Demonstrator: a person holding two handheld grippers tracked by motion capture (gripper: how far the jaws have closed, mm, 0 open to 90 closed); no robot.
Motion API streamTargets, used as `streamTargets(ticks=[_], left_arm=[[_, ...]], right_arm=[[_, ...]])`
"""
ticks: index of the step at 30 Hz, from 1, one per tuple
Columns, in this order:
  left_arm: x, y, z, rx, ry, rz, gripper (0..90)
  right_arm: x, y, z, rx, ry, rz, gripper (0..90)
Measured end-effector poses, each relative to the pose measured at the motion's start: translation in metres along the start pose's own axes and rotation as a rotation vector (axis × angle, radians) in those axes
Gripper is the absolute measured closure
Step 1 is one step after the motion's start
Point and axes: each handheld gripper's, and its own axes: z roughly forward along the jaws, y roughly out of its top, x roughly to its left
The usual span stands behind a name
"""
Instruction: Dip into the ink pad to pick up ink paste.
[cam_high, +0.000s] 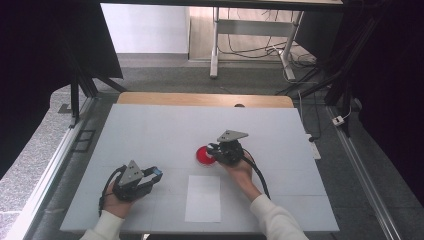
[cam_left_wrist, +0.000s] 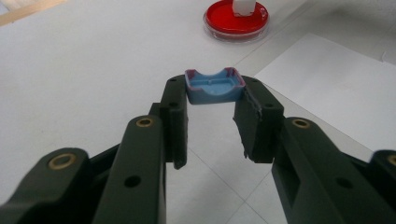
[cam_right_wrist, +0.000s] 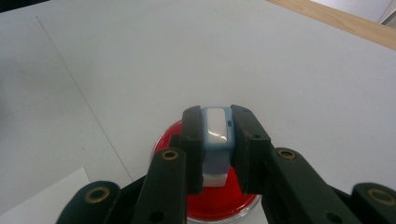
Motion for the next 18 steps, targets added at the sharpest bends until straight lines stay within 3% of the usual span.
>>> streamTargets(ticks=[18], left_arm=[[-0.0007,0.0002,0.0006,0.003,-0.003,0.004,64.8]], right_arm=[[0.0003,-0.0036,0.0035,-0.002,0.001,-0.003,75.0]])
